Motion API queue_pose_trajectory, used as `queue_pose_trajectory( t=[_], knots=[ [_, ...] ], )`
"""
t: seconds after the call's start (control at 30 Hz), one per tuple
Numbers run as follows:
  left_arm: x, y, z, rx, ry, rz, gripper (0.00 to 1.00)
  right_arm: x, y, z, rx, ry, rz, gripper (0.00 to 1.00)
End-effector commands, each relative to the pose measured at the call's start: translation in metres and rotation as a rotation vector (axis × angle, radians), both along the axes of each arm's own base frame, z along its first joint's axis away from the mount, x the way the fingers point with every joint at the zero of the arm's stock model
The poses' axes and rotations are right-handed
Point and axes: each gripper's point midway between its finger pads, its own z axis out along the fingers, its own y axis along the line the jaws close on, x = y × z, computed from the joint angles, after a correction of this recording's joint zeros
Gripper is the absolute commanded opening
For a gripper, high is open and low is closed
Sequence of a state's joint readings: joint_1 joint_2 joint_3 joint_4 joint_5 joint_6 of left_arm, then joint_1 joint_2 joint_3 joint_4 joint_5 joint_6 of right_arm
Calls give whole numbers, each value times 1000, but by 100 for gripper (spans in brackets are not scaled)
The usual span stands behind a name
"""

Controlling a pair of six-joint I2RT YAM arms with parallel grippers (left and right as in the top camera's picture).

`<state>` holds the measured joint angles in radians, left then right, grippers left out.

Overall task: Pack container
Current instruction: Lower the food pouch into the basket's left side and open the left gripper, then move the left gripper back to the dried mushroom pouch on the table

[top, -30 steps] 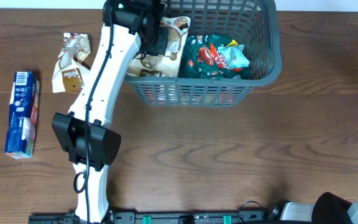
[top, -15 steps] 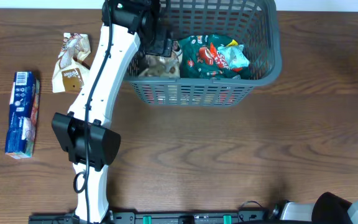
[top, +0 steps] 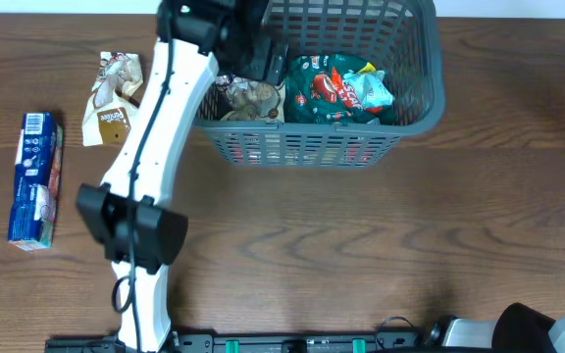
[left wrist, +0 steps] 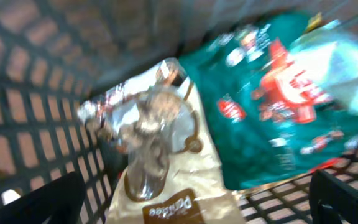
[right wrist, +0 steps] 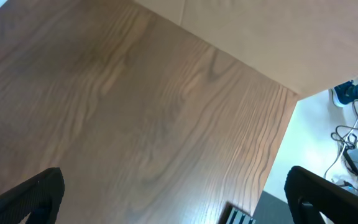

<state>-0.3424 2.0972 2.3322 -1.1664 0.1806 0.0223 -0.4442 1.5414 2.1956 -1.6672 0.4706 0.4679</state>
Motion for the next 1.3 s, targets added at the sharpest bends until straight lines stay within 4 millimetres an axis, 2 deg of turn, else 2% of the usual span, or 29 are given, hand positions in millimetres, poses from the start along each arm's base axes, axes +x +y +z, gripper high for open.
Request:
queue_pose_trajectory(
  t=[0.0, 0.1, 0.2, 0.27, 0.37, 0.47, 0.7, 0.8, 0.93, 1.07, 1.17, 1.27],
  knots=[
    [-22, 1, 82, -59, -198, -79, 99, -5, -2, 3, -8, -15, -25, 99],
    [-30, 12, 127, -58, -331, -65, 99, -5, -2, 3, -8, -15, -25, 99],
    [-37, 44, 163, -11, -441, 62, 99, -5, -2, 3, -8, -15, -25, 99],
    [-42, 70, 179, 34, -485, 169, 99, -5, -2, 3, -8, -15, -25, 99],
    [-49, 115, 188, 107, -503, 344, 99, -5, -2, 3, -8, -15, -25, 99],
    [-58, 166, 180, 184, -453, 531, 99, -5, -2, 3, -8, -15, -25, 99],
    [-70, 236, 138, 274, -269, 688, 99, -5, -2, 3, -8, -15, -25, 99],
    [-72, 247, 130, 286, -235, 711, 99, -5, -2, 3, -8, -15, -25, 99],
    [-73, 249, 130, 287, -235, 715, 98, -5, -2, 3, -8, -15, -25, 99],
    [-74, 252, 122, 300, -200, 717, 99, -5, -2, 3, -8, -15, -25, 99],
    [-67, 258, 106, 317, -154, 725, 98, -5, -2, 3, -8, -15, -25, 99],
    [-59, 267, 82, 344, -80, 733, 99, -5, -2, 3, -8, -15, -25, 99]
  ],
)
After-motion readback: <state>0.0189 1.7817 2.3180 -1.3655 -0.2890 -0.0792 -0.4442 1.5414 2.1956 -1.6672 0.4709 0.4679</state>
